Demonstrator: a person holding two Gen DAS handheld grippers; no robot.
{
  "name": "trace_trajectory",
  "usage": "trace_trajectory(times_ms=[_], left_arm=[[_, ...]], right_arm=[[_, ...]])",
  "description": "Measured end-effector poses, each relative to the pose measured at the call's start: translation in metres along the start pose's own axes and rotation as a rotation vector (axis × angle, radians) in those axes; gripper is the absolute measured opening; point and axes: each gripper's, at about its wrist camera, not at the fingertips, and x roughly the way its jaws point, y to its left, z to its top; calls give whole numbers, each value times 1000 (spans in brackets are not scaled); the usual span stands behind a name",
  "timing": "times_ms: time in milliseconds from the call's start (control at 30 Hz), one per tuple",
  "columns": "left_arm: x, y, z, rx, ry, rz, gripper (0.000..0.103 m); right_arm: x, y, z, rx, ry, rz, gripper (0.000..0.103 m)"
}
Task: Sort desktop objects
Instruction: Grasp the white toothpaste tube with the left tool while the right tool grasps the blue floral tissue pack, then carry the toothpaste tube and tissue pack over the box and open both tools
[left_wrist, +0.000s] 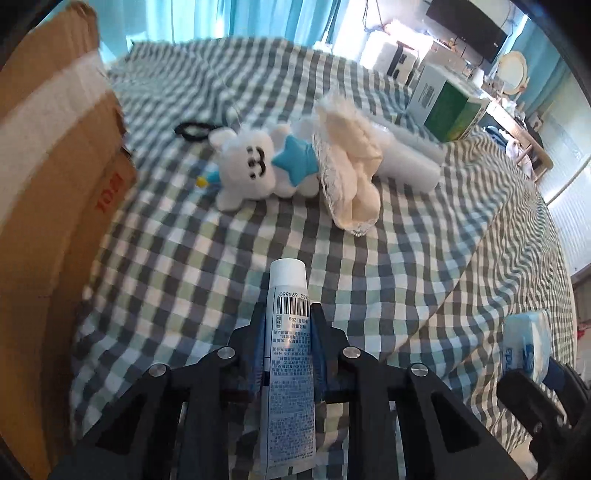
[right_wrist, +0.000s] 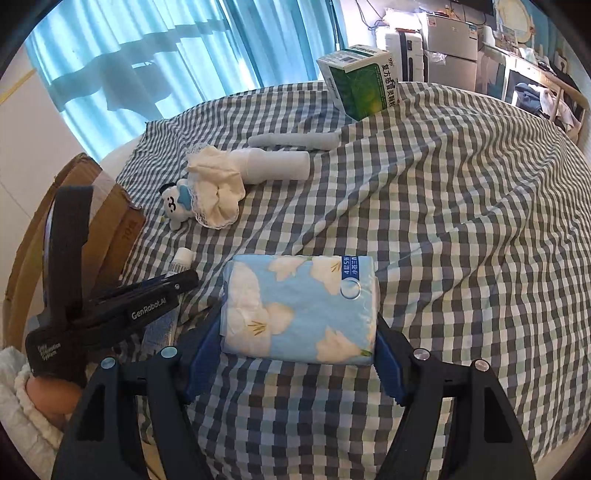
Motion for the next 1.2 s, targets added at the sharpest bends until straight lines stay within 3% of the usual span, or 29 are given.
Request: trace_trajectory(times_ms=[300,433,600,733,900,1200], left_arm=[[-101,-16,-10,26,-147,-97,22],[-153,-12,-18,50,-213,-121,22],[-188,-15,-18,52,-251,-125,22],[-211,4,-19,-10,-230,-115,22],[-237,42,-18,-76,-259,-95,22],[-247,139,-18,-218,-274,19,22]], right_arm=[[-52,26,3,-45,-88,-10,72],[-91,47,4,-74,-151,-16,72],[-131,78,0,-119,-206,-7,73],[-153,105,-3,-161,-233,0,73],[-163,139,-3,-219,-246,20,73],[-134,231,30,-333,-211,148,73]])
